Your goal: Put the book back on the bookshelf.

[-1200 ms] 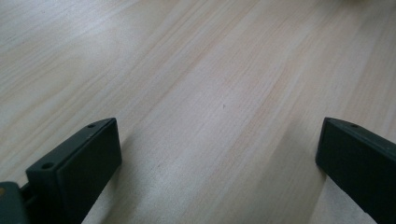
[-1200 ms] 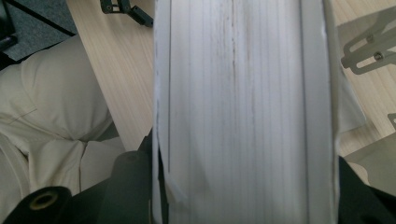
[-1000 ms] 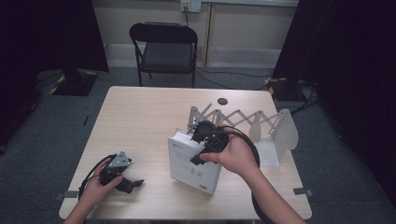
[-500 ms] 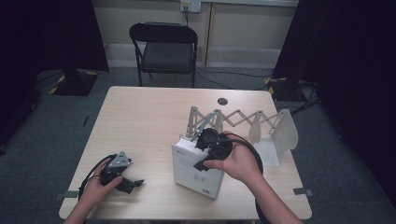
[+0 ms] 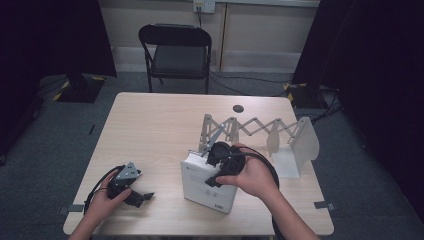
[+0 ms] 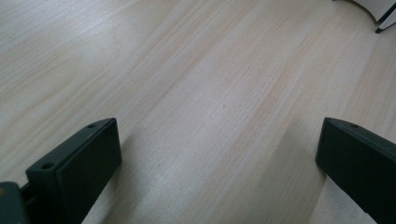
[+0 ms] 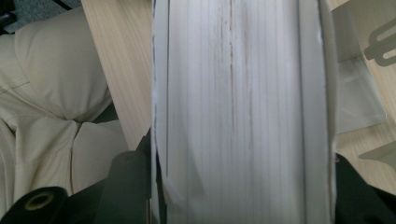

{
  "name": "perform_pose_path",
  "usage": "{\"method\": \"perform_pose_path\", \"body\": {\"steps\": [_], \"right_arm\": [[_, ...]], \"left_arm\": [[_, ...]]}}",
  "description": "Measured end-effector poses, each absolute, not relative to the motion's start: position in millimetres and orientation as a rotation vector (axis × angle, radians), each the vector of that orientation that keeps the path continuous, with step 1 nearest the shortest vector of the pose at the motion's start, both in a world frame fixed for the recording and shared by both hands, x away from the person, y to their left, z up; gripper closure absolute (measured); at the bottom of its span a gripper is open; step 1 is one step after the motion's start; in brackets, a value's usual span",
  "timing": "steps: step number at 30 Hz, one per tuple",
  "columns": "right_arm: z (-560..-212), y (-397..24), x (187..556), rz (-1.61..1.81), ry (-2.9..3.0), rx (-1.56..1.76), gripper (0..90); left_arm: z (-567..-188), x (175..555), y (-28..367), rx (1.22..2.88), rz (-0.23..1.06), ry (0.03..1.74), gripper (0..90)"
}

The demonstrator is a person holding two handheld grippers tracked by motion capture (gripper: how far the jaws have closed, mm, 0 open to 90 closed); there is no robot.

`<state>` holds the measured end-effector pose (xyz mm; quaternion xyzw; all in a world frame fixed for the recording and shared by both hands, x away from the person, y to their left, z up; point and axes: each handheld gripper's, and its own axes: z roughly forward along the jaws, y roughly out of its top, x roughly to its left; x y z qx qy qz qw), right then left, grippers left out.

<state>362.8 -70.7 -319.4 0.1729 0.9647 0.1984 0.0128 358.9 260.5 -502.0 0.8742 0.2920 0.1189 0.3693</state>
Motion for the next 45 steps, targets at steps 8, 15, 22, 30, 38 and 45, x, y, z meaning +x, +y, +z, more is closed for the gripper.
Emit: {"method": "perform_pose_path", "body": {"steps": [8,15,22,30,38,45], "right_arm": [[-324,-55,369,0.517,3.028,0.572,41.5],[-322,-57,369,0.553,3.024,0.568,51.4],[-317,-56,365,0.52,3.022,0.549,52.6],[-301,-68,366,0.554,3.006,0.581,52.6],[-292,-80,364,0.549,2.997,0.592,52.6],[-290,-95,362,0.545,2.985,0.62,52.6]], "left_arm": [[-502,358,260,2.239,0.31,0.756,0.0],[-502,358,260,2.239,0.31,0.755,0.0],[-502,358,260,2.239,0.31,0.755,0.0],[-502,358,260,2.239,0.309,0.755,0.0],[-502,358,260,2.239,0.31,0.755,0.0],[-502,358,260,2.239,0.309,0.755,0.0]]}}
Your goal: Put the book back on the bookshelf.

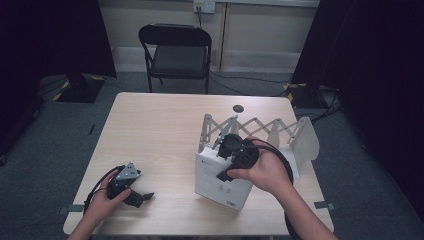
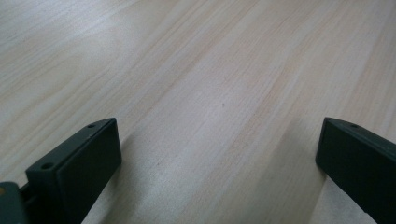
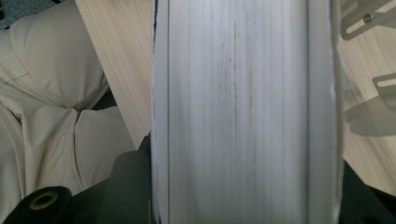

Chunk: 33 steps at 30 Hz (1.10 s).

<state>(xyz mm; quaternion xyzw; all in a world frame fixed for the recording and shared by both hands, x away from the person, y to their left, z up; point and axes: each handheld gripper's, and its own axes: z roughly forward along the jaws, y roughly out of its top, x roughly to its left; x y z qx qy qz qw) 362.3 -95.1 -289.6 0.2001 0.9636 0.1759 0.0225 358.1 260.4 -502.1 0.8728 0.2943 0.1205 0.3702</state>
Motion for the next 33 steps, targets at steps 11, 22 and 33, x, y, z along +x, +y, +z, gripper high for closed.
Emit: {"method": "perform_pose_path", "body": {"steps": [11,22,33], "right_arm": [[-292,-120,361,0.533,2.969,0.692,52.7],[-291,-140,361,0.54,2.949,0.749,52.6],[-293,-156,361,0.53,2.935,0.805,52.7]], "left_arm": [[-502,358,260,2.238,0.309,0.755,0.0],[-502,358,260,2.24,0.31,0.754,0.0],[-502,358,260,2.239,0.31,0.755,0.0]]}}
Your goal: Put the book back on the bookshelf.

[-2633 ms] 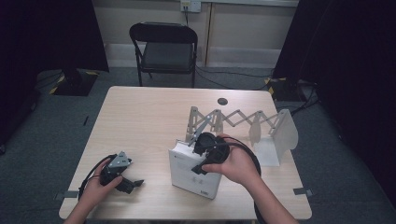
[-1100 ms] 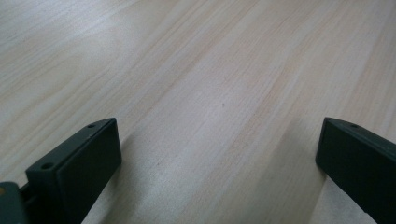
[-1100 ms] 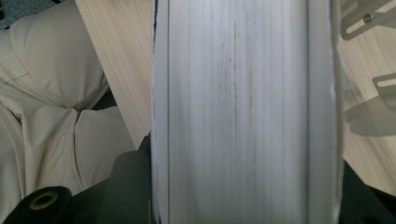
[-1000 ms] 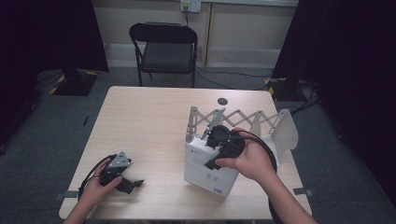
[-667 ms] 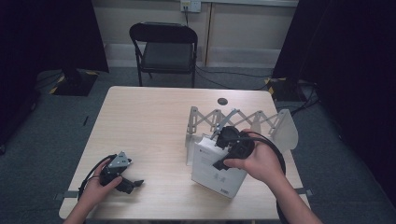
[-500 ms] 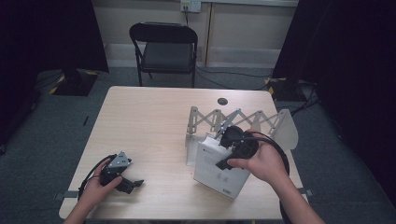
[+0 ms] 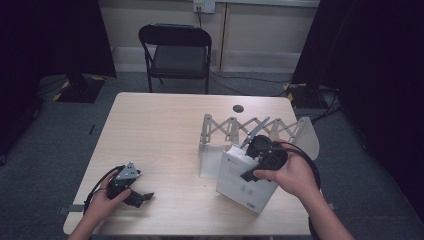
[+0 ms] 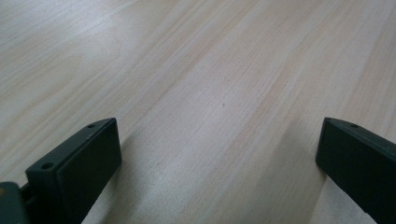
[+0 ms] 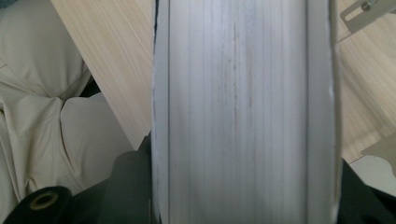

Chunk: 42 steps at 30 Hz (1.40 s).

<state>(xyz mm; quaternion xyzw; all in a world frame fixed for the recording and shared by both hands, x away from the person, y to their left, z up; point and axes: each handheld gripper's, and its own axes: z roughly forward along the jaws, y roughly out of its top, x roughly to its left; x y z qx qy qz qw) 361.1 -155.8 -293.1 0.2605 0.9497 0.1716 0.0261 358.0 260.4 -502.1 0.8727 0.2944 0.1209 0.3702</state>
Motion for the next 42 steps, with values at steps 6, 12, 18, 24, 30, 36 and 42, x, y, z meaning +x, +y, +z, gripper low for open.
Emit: {"method": "perform_pose_path", "body": {"steps": [6,12,18,24,30,36,42], "right_arm": [[-294,-162,362,0.521,2.925,0.825,52.7],[-292,-169,361,0.511,2.921,0.858,52.7],[-292,-177,362,0.512,2.91,0.886,52.7],[-292,-186,361,0.499,2.9,0.905,52.7],[-291,-194,361,0.501,2.895,0.935,52.7],[-291,-203,360,0.489,2.874,0.98,52.7],[-291,-214,359,0.497,2.854,1.012,52.7]], "left_arm": [[-502,358,260,2.239,0.31,0.756,0.0],[-502,358,260,2.238,0.31,0.755,0.0],[-502,358,260,2.238,0.31,0.756,0.0],[-502,358,260,2.239,0.31,0.755,0.0],[-502,358,260,2.239,0.31,0.755,0.0],[-502,358,260,2.238,0.311,0.755,0.0],[-502,358,260,2.236,0.312,0.756,0.0]]}}
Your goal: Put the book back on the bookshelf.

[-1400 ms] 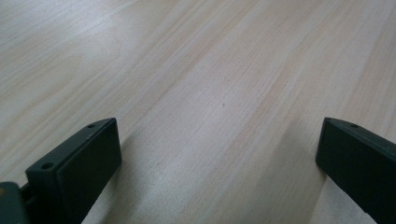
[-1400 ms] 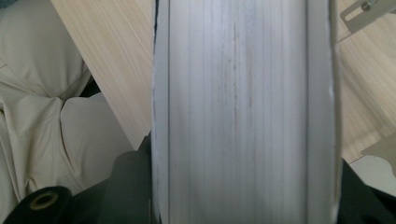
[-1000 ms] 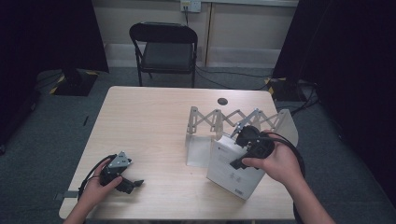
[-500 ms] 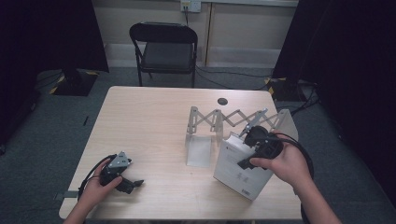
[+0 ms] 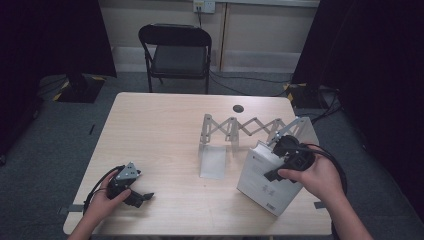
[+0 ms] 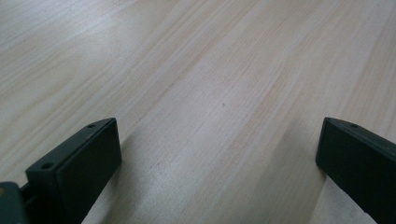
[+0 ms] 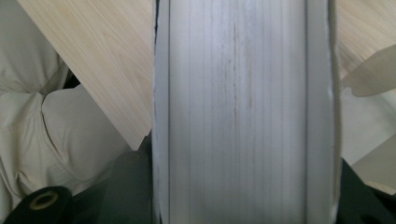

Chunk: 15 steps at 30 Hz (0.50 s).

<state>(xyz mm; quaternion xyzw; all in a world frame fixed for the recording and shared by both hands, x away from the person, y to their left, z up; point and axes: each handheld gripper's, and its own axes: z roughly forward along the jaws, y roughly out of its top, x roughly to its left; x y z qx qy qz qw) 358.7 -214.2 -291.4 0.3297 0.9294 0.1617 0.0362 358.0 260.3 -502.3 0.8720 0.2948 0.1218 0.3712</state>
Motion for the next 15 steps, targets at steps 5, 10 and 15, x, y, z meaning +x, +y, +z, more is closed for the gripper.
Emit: {"method": "perform_pose_path", "body": {"steps": [5,10,15], "right_arm": [[-290,-221,358,0.495,2.841,1.028,52.7],[-289,-229,358,0.494,2.827,1.057,52.7],[-287,-235,357,0.498,2.814,1.073,52.7]], "left_arm": [[-502,358,260,2.237,0.312,0.757,0.0],[-502,358,260,2.238,0.311,0.757,0.0],[-502,358,261,2.24,0.308,0.755,0.0]]}}
